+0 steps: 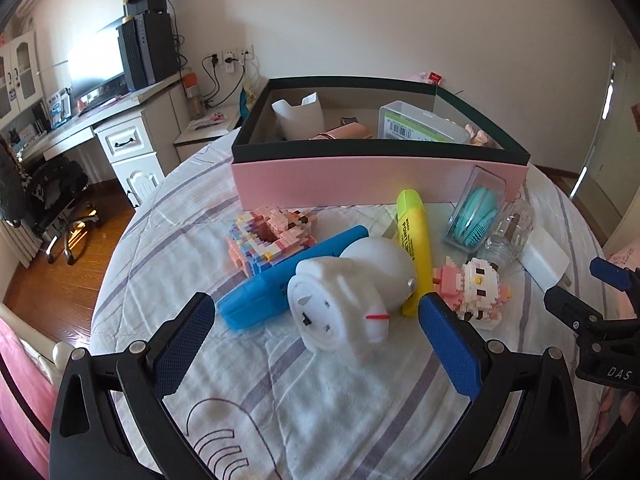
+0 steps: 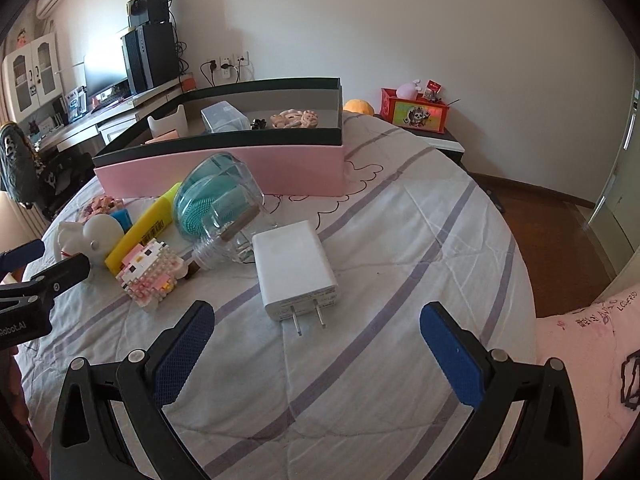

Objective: Organize rigid objects
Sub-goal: 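Grasp the white piggy-bank figure with the left tool while the right tool grasps the white charger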

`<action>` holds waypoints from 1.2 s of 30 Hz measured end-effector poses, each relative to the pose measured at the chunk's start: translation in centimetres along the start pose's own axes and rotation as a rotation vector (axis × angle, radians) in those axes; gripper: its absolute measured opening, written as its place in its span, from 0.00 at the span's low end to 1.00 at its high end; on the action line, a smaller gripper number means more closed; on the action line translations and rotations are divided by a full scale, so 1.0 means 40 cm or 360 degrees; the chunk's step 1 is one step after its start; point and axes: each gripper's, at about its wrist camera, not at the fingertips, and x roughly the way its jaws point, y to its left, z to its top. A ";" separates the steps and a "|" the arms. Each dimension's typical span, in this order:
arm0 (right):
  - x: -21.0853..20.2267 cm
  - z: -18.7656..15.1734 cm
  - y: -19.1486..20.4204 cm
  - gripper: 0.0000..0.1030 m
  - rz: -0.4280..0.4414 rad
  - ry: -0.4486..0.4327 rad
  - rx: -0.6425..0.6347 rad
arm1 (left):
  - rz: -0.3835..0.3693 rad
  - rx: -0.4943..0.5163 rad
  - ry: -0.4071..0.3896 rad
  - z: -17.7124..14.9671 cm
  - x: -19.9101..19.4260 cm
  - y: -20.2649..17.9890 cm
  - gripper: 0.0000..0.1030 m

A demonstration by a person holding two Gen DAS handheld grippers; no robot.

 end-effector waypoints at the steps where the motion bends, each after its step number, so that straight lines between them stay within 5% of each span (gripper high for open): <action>1: 0.005 0.004 -0.002 1.00 0.0009 0.0005 -0.0005 | 0.0002 0.0018 0.0003 0.005 0.007 -0.004 0.95; 4: 0.021 0.021 0.000 1.00 -0.0002 0.0027 -0.0041 | -0.0005 0.0078 -0.0007 0.011 0.019 -0.018 0.79; 6: 0.038 0.034 0.002 1.00 0.0013 0.0048 -0.0062 | -0.0030 0.0113 -0.0033 0.015 0.013 -0.030 0.59; 9: 0.081 0.051 0.010 1.00 0.0023 0.0143 -0.0104 | -0.0054 0.0099 -0.0025 0.009 0.008 -0.030 0.54; 12: 0.089 0.062 0.024 0.96 0.0077 0.0144 -0.0149 | -0.0077 0.0059 -0.0023 -0.005 -0.010 -0.013 0.54; 15: 0.094 0.062 0.036 0.69 0.0132 0.0150 -0.0194 | -0.0090 0.0008 -0.0014 -0.024 -0.028 0.007 0.54; 20: 0.071 0.047 0.034 0.41 0.0215 0.0124 -0.0209 | -0.0123 -0.0039 -0.0001 -0.064 -0.068 0.022 0.54; 27: 0.003 -0.025 0.051 0.41 0.0347 0.0118 -0.0186 | -0.0138 -0.0069 0.0039 -0.097 -0.074 0.023 0.55; 36: 0.018 -0.015 0.073 0.41 0.0282 0.0094 -0.0179 | -0.0125 -0.0018 0.0012 -0.080 -0.046 0.008 0.52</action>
